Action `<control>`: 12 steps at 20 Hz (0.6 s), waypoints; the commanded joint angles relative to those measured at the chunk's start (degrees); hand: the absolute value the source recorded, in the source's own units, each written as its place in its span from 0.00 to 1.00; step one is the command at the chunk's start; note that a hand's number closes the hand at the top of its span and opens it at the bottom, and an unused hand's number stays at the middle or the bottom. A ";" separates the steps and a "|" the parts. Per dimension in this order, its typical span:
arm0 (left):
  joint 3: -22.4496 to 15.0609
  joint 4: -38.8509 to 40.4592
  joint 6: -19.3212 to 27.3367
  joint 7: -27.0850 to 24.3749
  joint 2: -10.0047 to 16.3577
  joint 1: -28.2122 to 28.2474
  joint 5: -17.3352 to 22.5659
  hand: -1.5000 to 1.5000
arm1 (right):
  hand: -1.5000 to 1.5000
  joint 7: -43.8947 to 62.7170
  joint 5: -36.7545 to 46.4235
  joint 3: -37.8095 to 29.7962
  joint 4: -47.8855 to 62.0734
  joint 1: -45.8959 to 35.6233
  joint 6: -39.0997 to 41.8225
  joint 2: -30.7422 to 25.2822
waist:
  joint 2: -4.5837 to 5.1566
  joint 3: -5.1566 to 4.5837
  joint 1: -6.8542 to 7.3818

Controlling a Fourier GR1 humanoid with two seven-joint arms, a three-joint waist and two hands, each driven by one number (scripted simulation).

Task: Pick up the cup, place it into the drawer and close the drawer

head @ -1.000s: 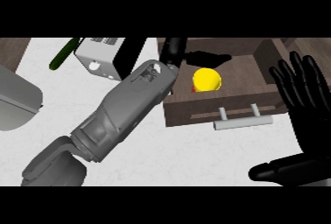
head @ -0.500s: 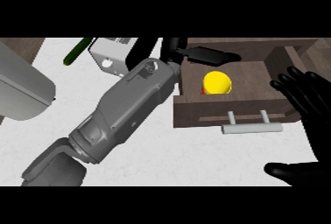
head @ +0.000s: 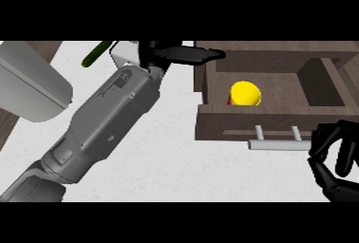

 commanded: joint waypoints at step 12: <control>4.30 -31.46 -4.17 4.97 17.26 31.90 1.46 0.00 | 1.00 -3.27 22.76 9.07 7.25 -0.99 -2.00 1.30 | 0.48 0.02 0.11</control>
